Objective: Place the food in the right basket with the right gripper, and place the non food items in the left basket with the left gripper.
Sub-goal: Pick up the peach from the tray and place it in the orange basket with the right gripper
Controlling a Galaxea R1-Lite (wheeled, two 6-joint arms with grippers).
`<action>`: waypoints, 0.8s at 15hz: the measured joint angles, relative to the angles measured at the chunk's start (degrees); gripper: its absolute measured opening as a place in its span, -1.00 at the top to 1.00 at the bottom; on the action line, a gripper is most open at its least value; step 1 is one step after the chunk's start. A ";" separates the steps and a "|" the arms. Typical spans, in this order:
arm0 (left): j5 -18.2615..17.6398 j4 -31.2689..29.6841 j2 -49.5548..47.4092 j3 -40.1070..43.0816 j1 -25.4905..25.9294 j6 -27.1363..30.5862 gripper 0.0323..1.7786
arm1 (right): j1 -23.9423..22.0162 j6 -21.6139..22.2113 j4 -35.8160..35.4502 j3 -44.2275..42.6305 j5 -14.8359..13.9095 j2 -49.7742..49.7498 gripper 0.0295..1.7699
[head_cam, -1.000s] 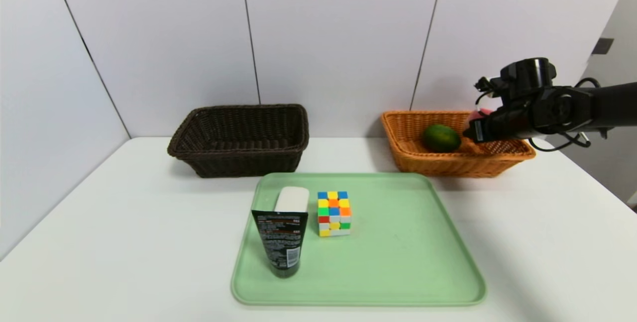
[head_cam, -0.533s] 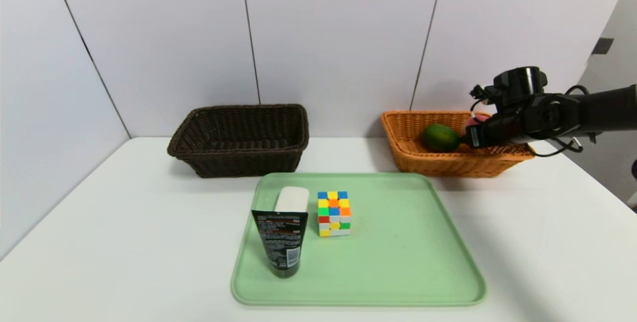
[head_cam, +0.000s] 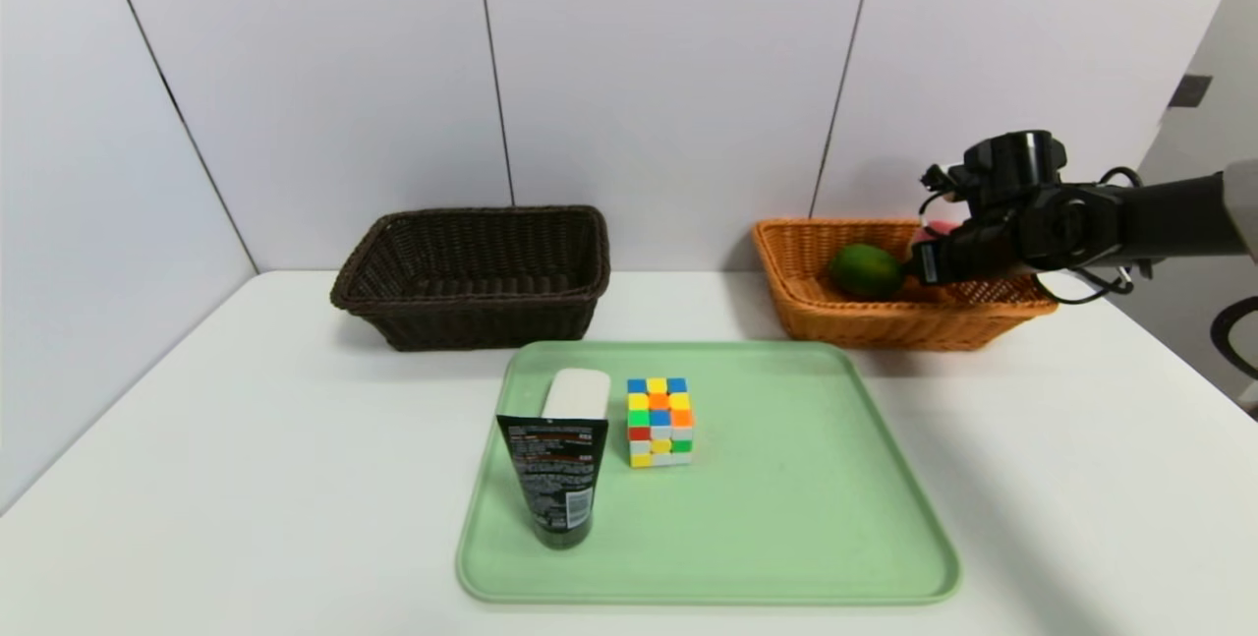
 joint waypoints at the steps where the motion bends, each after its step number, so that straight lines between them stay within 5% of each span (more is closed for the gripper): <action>1: 0.00 -0.02 0.06 0.00 0.00 0.00 -0.90 | 0.02 0.06 0.05 -0.05 -0.07 0.12 -0.23; 12: 0.01 -0.13 0.13 0.00 0.00 -0.04 -0.90 | 0.22 -0.38 -5.36 0.22 0.13 -0.24 -0.76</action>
